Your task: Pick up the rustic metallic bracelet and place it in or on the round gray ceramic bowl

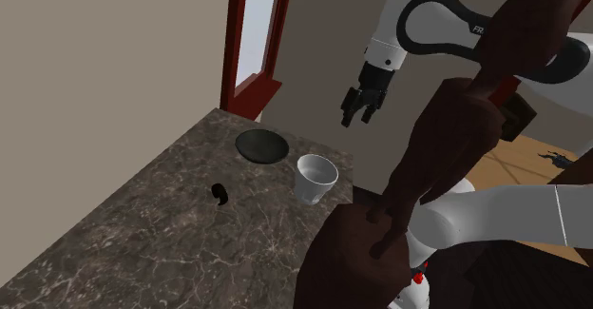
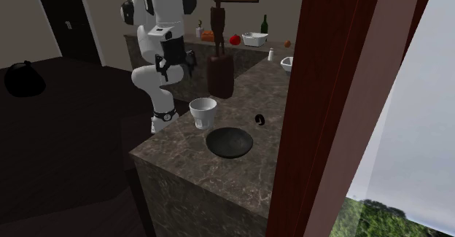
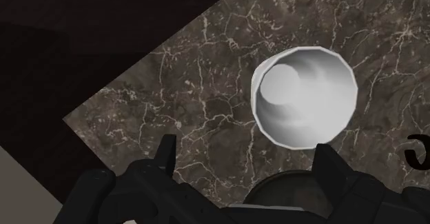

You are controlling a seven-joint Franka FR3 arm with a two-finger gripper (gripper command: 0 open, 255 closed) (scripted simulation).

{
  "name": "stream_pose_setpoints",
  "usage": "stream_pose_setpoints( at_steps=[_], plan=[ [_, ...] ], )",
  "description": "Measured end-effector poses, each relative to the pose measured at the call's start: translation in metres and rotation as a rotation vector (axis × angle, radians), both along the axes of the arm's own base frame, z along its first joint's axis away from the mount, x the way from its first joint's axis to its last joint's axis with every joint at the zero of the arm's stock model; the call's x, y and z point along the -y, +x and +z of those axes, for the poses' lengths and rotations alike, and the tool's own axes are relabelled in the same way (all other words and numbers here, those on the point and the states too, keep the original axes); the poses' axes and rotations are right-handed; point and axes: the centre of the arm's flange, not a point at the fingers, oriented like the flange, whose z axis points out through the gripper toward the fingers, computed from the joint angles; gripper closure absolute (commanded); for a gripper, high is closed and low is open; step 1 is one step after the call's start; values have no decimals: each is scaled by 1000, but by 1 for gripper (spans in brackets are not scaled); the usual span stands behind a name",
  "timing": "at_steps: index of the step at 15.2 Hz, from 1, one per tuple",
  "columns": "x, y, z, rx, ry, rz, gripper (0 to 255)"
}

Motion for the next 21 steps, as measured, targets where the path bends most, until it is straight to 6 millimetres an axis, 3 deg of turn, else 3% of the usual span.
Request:
stream_pose_setpoints(
  at_steps=[3, 21],
  plan=[
    [-14, 6, -7, -7, -4, 1, 0],
    [-222, 92, -110, -105, -63, 10, 0]
  ],
)
